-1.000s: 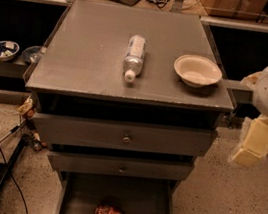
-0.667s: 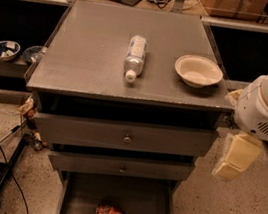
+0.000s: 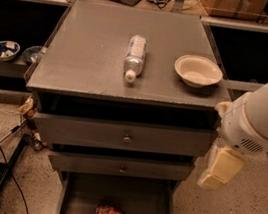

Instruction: Pick coke can from bottom drawer and place on counter

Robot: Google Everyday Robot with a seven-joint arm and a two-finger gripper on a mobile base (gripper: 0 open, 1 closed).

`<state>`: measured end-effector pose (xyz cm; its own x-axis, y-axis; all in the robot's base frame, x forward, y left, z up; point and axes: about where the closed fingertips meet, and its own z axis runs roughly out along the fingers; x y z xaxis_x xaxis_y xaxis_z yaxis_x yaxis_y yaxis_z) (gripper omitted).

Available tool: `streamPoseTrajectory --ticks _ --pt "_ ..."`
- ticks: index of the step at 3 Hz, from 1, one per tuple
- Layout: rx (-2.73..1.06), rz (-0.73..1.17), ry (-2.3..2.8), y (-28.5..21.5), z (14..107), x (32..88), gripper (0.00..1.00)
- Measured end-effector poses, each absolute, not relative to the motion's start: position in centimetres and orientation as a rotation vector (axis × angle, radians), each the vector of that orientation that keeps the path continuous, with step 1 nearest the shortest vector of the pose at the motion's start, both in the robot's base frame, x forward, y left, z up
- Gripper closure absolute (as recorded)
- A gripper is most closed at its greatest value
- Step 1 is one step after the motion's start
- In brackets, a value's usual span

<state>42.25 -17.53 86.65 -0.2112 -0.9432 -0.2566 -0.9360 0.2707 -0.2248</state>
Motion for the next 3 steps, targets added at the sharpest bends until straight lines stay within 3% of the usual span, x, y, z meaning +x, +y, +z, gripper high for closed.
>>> streamPoseTrajectory --ticks 1,3 --pt "-1.713 -0.005 2.170 -15.50 81.82 42.40 0.00" --pt "-1.741 -0.004 2.144 -14.82 81.30 41.94 0.00"
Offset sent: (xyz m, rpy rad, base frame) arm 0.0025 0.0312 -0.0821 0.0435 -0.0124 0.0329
